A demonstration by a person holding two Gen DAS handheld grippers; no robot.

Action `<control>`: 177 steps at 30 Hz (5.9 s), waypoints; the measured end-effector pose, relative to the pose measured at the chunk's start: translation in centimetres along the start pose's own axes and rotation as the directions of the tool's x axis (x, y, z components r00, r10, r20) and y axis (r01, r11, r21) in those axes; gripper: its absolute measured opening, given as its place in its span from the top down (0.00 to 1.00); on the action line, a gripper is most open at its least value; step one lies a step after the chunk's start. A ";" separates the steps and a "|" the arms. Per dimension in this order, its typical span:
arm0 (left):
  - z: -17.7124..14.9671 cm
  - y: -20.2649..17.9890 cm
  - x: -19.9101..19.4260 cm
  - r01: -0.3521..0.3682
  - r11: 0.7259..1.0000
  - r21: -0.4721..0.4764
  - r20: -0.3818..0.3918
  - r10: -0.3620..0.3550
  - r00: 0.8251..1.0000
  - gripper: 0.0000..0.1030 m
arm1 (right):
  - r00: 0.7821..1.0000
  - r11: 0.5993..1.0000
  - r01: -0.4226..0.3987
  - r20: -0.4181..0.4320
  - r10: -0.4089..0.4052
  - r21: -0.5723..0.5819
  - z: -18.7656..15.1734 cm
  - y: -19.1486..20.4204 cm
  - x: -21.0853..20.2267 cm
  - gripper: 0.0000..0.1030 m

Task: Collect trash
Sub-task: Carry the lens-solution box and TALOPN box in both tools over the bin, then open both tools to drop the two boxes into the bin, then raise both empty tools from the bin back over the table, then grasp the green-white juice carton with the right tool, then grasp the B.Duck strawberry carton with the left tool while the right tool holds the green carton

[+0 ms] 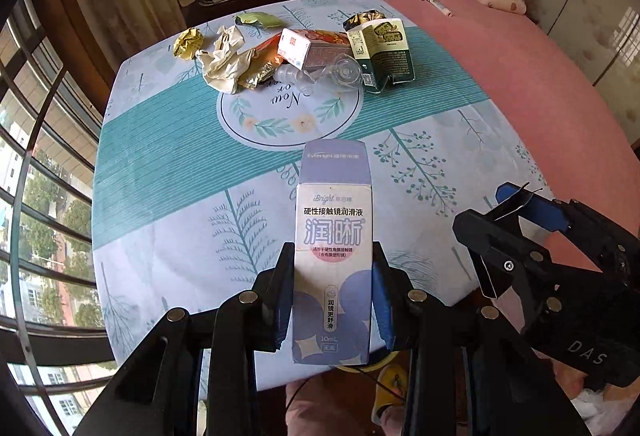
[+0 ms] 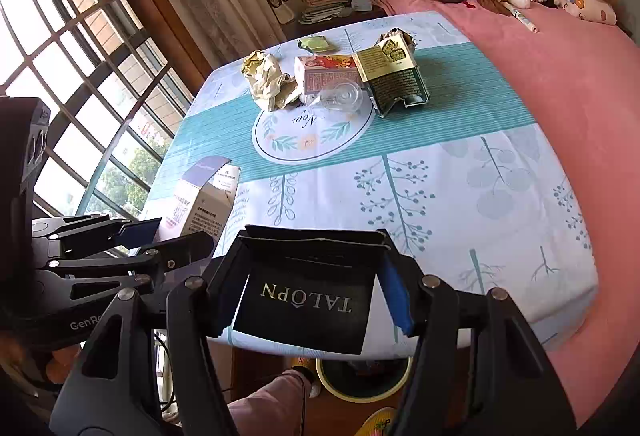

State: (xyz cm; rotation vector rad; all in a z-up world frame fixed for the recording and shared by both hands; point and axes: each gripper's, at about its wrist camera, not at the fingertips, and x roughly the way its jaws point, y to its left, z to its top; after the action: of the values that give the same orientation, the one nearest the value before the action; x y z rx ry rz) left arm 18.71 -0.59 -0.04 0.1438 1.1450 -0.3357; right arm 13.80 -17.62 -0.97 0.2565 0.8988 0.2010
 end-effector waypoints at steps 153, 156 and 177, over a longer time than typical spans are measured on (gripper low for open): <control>27.6 -1.2 7.8 -0.230 0.973 0.033 0.018 0.230 0.973 0.20 | 0.965 0.970 -0.176 -0.222 0.137 -0.168 23.0 -14.2 19.9 0.54; 28.4 -1.2 9.6 -0.239 0.969 0.057 -0.016 0.240 0.971 0.20 | 0.954 0.960 -0.215 -0.248 0.168 -0.179 23.3 -13.8 22.0 0.54; 32.0 -1.6 20.9 -0.201 0.956 0.214 -0.254 0.253 0.933 0.20 | 0.923 0.953 -0.297 -0.275 0.268 -0.067 23.2 -19.1 20.6 0.83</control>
State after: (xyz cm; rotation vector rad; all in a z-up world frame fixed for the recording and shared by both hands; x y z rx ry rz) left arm 53.63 -15.00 -5.83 0.4979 1.3601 -0.2171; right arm 45.91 -33.20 -8.33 0.2633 1.1091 0.5617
